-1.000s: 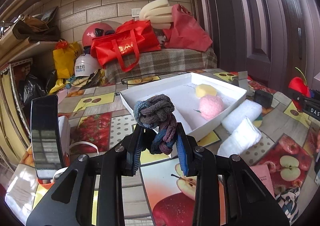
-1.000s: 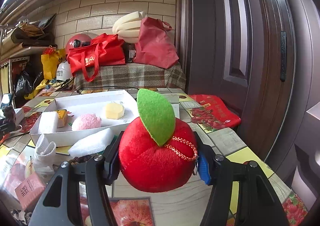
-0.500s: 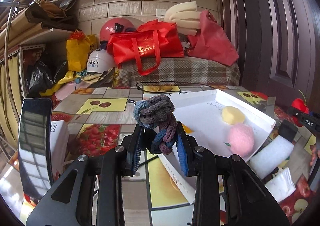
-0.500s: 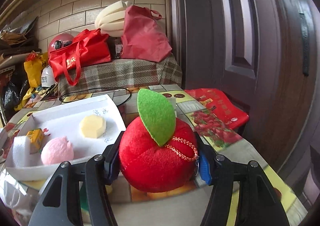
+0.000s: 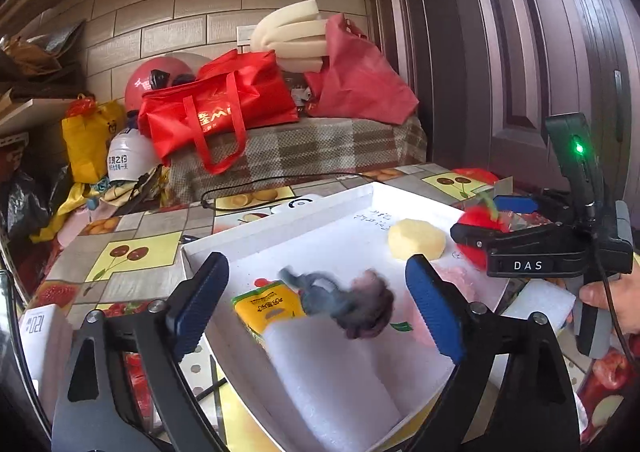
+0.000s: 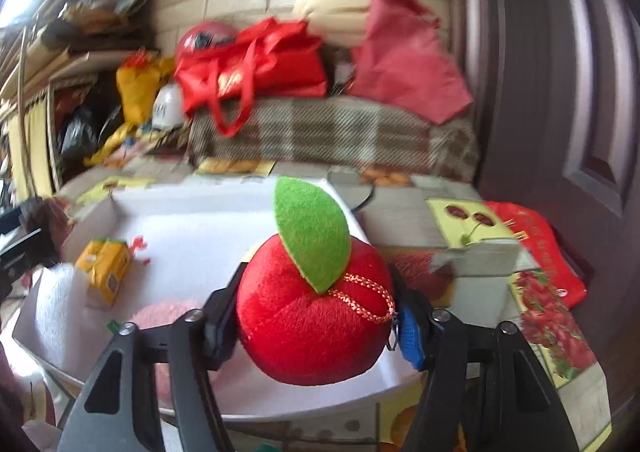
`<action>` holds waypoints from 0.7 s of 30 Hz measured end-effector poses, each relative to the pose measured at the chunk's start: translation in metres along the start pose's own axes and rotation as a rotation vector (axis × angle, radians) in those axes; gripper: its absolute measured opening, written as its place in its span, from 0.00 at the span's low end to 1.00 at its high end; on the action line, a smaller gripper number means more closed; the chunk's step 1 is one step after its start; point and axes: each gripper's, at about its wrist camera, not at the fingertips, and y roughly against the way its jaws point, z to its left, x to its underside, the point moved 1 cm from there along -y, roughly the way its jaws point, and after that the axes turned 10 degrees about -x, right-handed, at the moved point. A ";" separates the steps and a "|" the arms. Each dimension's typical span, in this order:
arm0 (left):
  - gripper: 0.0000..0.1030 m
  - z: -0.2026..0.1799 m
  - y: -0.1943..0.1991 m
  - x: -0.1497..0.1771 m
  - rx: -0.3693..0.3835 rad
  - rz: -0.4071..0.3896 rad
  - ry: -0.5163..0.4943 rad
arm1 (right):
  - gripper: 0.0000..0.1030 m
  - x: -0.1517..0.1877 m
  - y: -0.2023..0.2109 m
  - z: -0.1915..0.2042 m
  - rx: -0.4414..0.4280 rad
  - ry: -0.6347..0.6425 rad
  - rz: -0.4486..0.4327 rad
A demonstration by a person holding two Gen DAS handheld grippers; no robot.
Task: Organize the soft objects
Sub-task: 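Carry the rope toy and apple plush into the white tray and release both, then withdraw both tools from the tray toward the pink tissue pack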
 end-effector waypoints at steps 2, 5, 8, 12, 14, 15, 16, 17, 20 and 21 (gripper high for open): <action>1.00 0.003 -0.001 -0.001 -0.007 0.002 0.023 | 0.86 0.001 0.002 -0.003 0.017 -0.015 -0.003; 1.00 0.009 -0.004 -0.002 -0.030 0.016 0.063 | 0.93 0.003 0.012 -0.011 0.029 -0.054 -0.051; 1.00 0.008 -0.002 -0.001 -0.056 0.006 0.069 | 1.00 0.005 0.019 -0.015 0.058 -0.081 -0.090; 1.00 0.011 0.000 0.000 -0.075 -0.005 0.077 | 1.00 0.004 0.022 -0.014 0.087 -0.078 -0.124; 1.00 0.015 0.000 0.000 -0.090 -0.006 0.093 | 1.00 0.004 0.027 -0.013 0.103 -0.074 -0.150; 1.00 0.016 0.001 0.001 -0.095 -0.007 0.099 | 1.00 0.004 0.030 -0.013 0.113 -0.074 -0.167; 1.00 0.017 0.001 0.001 -0.102 -0.004 0.102 | 1.00 0.004 0.034 -0.013 0.122 -0.076 -0.187; 1.00 0.017 0.002 0.002 -0.110 0.000 0.101 | 1.00 0.005 0.038 -0.014 0.136 -0.082 -0.209; 1.00 0.017 0.006 0.004 -0.121 0.007 0.096 | 1.00 0.009 0.047 -0.018 0.185 -0.117 -0.219; 1.00 0.018 0.009 0.004 -0.122 0.007 0.097 | 1.00 0.010 0.051 -0.019 0.195 -0.126 -0.230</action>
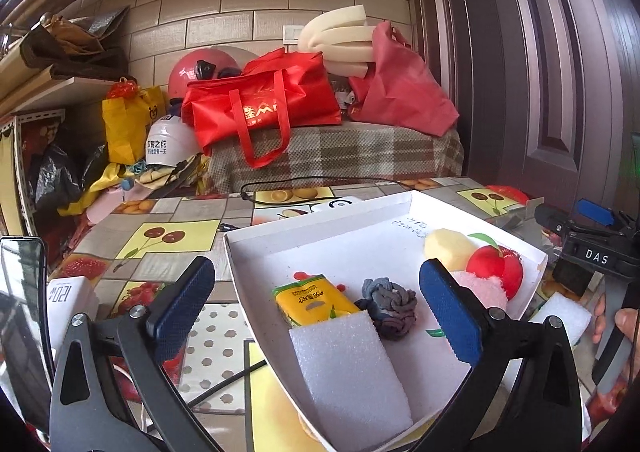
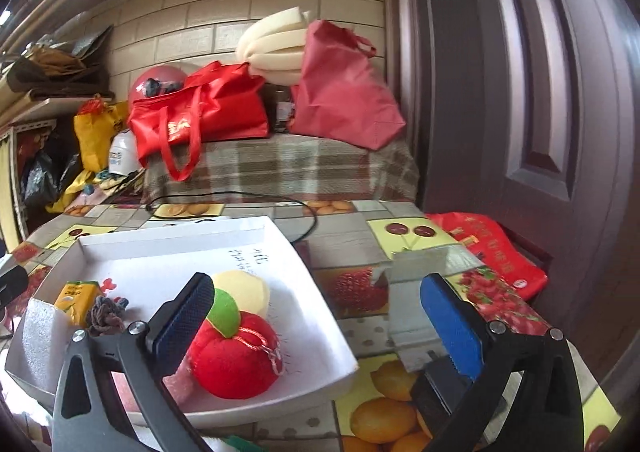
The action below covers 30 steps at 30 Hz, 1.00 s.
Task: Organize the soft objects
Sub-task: 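Withdraw both tools from the tray toward the pink tissue pack, then grasp the pink tissue pack with the left tool while the right tool grasps the cow-print cloth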
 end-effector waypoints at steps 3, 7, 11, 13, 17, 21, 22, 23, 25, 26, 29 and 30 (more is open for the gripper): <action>1.00 0.003 0.007 0.003 -0.007 0.008 0.006 | 1.00 0.004 0.014 -0.002 0.015 -0.011 -0.001; 1.00 0.008 0.021 0.009 0.006 0.019 0.003 | 1.00 0.010 0.031 0.001 0.022 0.016 0.012; 1.00 0.009 0.044 0.017 0.042 0.016 -0.027 | 1.00 0.018 0.050 0.002 0.017 0.031 0.024; 1.00 0.009 0.056 0.022 0.072 0.028 -0.050 | 1.00 0.020 0.057 0.002 0.010 0.031 0.035; 1.00 0.009 0.082 0.031 0.125 0.042 -0.085 | 1.00 0.027 0.073 0.004 -0.010 0.049 0.060; 1.00 0.002 0.102 0.041 0.194 0.080 -0.151 | 1.00 0.034 0.086 0.008 -0.047 0.068 0.096; 1.00 -0.002 0.106 0.045 0.220 0.094 -0.178 | 1.00 0.036 0.088 0.008 -0.059 0.067 0.113; 1.00 -0.007 0.112 0.047 0.247 0.105 -0.205 | 1.00 0.039 0.091 0.008 -0.077 0.059 0.140; 1.00 -0.014 0.121 0.053 0.298 0.118 -0.247 | 1.00 0.046 0.098 0.005 -0.130 0.028 0.188; 1.00 -0.017 0.125 0.055 0.326 0.132 -0.263 | 1.00 0.050 0.104 0.005 -0.179 0.004 0.212; 1.00 -0.025 0.131 0.063 0.395 0.186 -0.290 | 1.00 0.064 0.131 0.006 -0.418 -0.078 0.266; 1.00 -0.027 0.132 0.064 0.393 0.190 -0.292 | 1.00 0.070 0.138 0.010 -0.487 -0.087 0.302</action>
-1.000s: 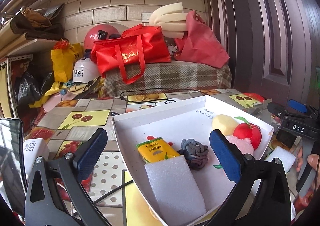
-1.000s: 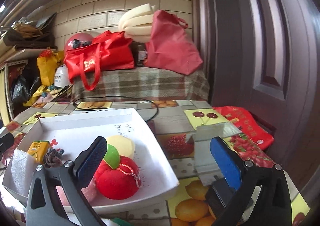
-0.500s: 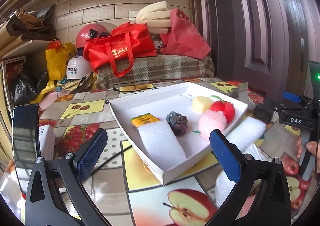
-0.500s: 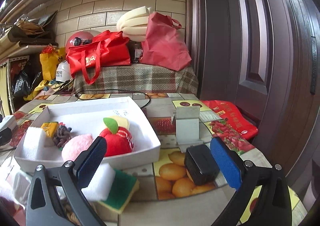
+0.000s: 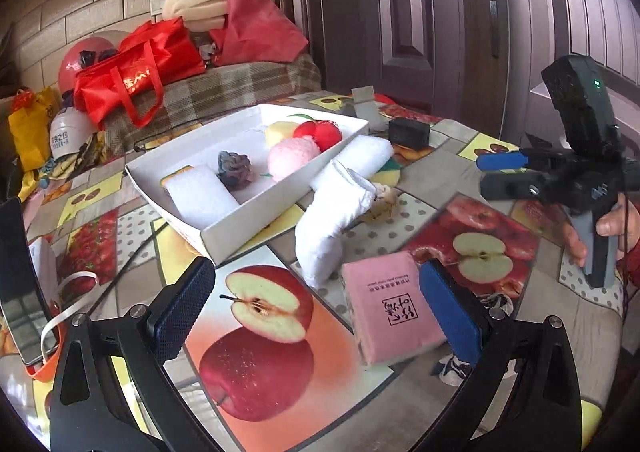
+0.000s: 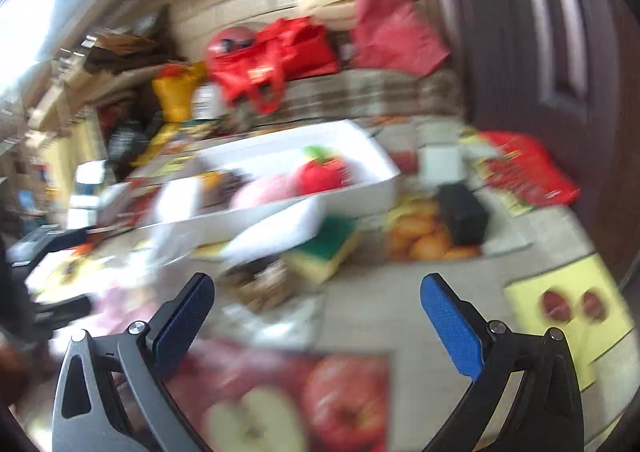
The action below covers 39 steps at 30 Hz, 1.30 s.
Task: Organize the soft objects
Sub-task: 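Grasp the pink tissue pack with the left tool while the right tool grasps the cow-print cloth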
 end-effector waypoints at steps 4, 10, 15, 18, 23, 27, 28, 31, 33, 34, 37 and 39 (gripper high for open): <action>1.00 0.007 -0.003 0.002 -0.002 0.020 0.055 | 1.00 0.014 0.005 0.039 -0.135 0.088 0.093; 1.00 0.021 -0.003 0.005 0.016 0.053 0.128 | 1.00 0.035 -0.041 0.093 -0.210 0.229 0.343; 1.00 0.008 0.000 0.005 0.017 0.054 0.066 | 0.64 0.050 -0.067 0.120 -0.108 0.379 0.463; 1.00 0.002 -0.001 0.005 0.019 0.064 0.027 | 0.42 0.048 -0.061 0.116 -0.115 0.367 0.445; 1.00 -0.018 -0.005 0.009 0.080 0.122 -0.037 | 0.31 0.035 -0.028 0.069 -0.062 0.210 0.327; 1.00 -0.047 -0.019 0.011 -0.011 0.184 -0.130 | 0.32 0.020 -0.001 0.016 0.029 0.030 0.200; 0.99 -0.052 -0.025 0.012 -0.039 0.212 -0.149 | 0.32 0.017 0.004 0.007 0.039 -0.005 0.175; 0.81 -0.055 -0.034 0.015 -0.033 0.256 -0.155 | 0.32 0.012 0.015 -0.009 0.074 -0.062 0.119; 0.48 -0.054 -0.032 0.016 0.016 0.254 -0.146 | 0.32 0.009 0.018 -0.013 0.116 -0.050 0.081; 0.48 -0.054 -0.030 0.016 0.011 0.245 -0.148 | 0.32 0.007 0.020 -0.015 0.135 -0.049 0.055; 0.48 -0.052 -0.010 0.012 -0.009 0.146 -0.137 | 0.32 0.005 0.026 -0.022 0.173 -0.064 -0.033; 0.48 -0.041 0.010 0.008 -0.037 0.046 -0.076 | 0.32 0.001 0.030 -0.026 0.209 -0.076 -0.095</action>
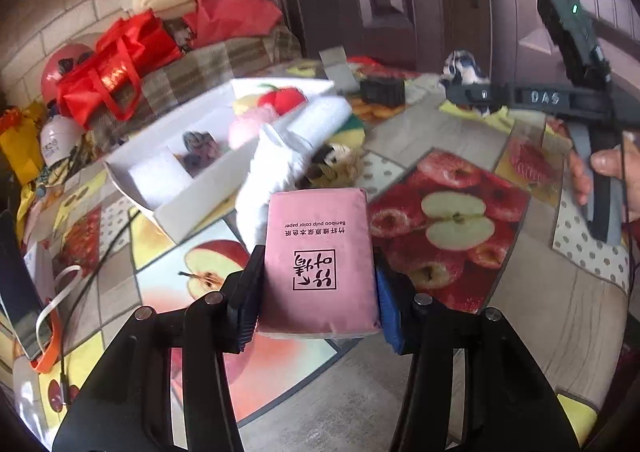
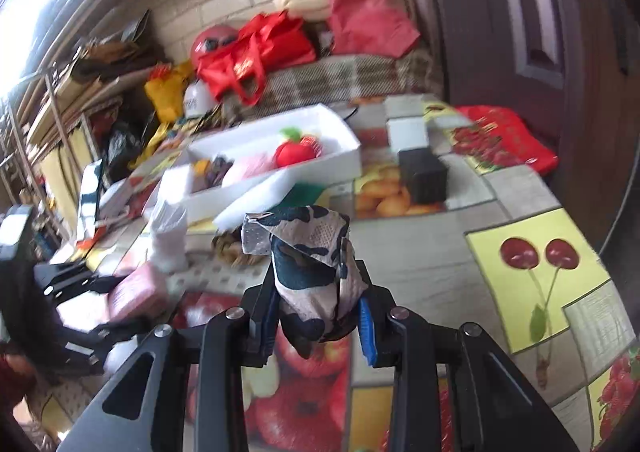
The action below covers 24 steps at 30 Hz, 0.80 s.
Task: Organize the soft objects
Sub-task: 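Grasp the pink tissue pack with the left tool while the right tool grasps the cow-print cloth, then lift the pink tissue pack and cow-print cloth and carry them toward the tray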
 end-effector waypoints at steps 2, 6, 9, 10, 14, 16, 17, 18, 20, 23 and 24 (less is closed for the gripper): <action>0.48 0.018 0.015 -0.001 -0.055 -0.094 0.073 | 0.32 -0.005 0.001 -0.007 0.039 -0.012 -0.039; 0.48 0.056 0.022 0.000 -0.210 -0.189 0.168 | 0.32 -0.014 -0.007 -0.024 0.097 -0.048 -0.063; 0.48 0.084 0.003 -0.002 -0.250 -0.152 0.248 | 0.32 -0.022 -0.017 -0.034 0.119 -0.077 -0.066; 0.48 0.092 -0.004 -0.004 -0.263 -0.142 0.272 | 0.32 -0.025 -0.020 -0.036 0.129 -0.082 -0.067; 0.48 0.111 -0.025 -0.012 -0.315 -0.153 0.315 | 0.32 -0.035 -0.036 -0.039 0.141 -0.069 -0.060; 0.48 0.115 -0.035 -0.018 -0.335 -0.169 0.312 | 0.32 -0.040 -0.045 -0.039 0.143 -0.056 -0.059; 0.48 0.115 -0.041 -0.022 -0.341 -0.173 0.308 | 0.33 -0.042 -0.050 -0.038 0.138 -0.051 -0.057; 0.48 0.116 -0.047 -0.026 -0.345 -0.174 0.304 | 0.32 -0.045 -0.057 -0.036 0.132 -0.046 -0.057; 0.48 0.117 -0.060 -0.035 -0.355 -0.176 0.303 | 0.33 -0.051 -0.068 -0.032 0.117 -0.040 -0.058; 0.48 0.120 -0.073 -0.046 -0.356 -0.198 0.317 | 0.33 -0.060 -0.087 -0.022 0.093 -0.016 -0.072; 0.48 0.122 -0.077 -0.049 -0.354 -0.199 0.320 | 0.33 -0.063 -0.094 -0.019 0.087 -0.004 -0.075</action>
